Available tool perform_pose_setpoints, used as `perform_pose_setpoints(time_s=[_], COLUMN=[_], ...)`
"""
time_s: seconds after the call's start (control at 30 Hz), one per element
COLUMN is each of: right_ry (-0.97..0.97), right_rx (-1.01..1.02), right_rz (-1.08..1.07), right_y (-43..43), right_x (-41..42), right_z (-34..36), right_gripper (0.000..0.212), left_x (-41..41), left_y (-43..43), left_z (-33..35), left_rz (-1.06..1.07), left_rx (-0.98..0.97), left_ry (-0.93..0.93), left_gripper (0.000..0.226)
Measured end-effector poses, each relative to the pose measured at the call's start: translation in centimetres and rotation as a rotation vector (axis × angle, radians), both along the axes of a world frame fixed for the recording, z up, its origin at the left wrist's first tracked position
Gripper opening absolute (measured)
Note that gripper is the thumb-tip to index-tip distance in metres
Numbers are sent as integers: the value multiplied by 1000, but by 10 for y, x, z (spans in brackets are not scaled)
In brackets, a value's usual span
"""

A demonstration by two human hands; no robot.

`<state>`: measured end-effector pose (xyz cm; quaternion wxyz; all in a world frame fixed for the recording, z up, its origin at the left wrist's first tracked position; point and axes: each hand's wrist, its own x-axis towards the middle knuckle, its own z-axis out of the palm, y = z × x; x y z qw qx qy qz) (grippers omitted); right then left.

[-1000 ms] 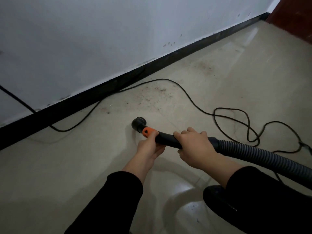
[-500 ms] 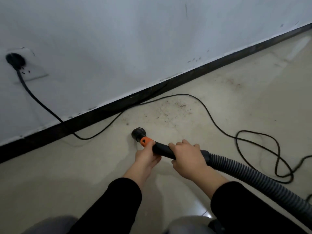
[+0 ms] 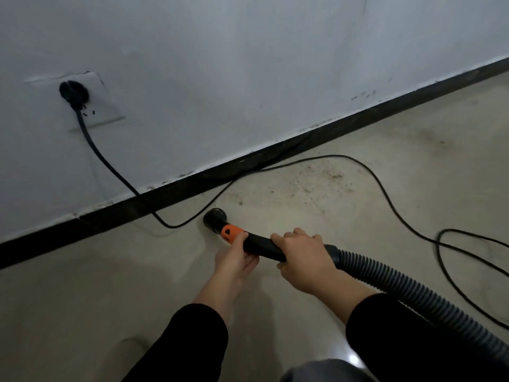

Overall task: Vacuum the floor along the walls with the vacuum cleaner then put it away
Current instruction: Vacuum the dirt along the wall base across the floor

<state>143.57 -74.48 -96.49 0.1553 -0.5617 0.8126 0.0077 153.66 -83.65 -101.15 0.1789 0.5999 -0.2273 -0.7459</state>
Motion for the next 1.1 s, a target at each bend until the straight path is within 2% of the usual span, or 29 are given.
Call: perform_pose_setpoints(time_s=[0.23, 0.43, 0.53, 0.6, 0.67, 0.8, 0.93, 1.1], right_ry=[-20, -20, -15, -9, -4, -7, -25, -47], right_rx=[1, -6, -6, 1, 10, 19, 19, 6], right_rz=[10, 13, 12, 17, 24, 26, 3, -16], right_y=[-18, -30, -31, -30, -29, -26, -24, -23], right_x=[8, 16, 15, 14, 13, 13, 11, 9], right_z=[-7, -8, -7, -7, -7, -9, -12, -15], right_gripper=[32, 32, 31, 31, 33, 34, 32, 29], left_x=[14, 32, 51, 67, 75, 68, 54, 52], left_y=[-19, -37, -66, -90, -107, -117, -100, -79], left_z=[-10, -15, -20, -19, -19, -13, -4, 12], left_rz=[13, -46, 70, 195, 231, 179, 82, 102], left_rx=[-22, -38, -93, -190, -310, -511, -584, -473], left_ry=[-21, -31, -188, -371, -448, -324, -198, 32], left_gripper=[20, 26, 40, 59, 62, 31, 34, 42])
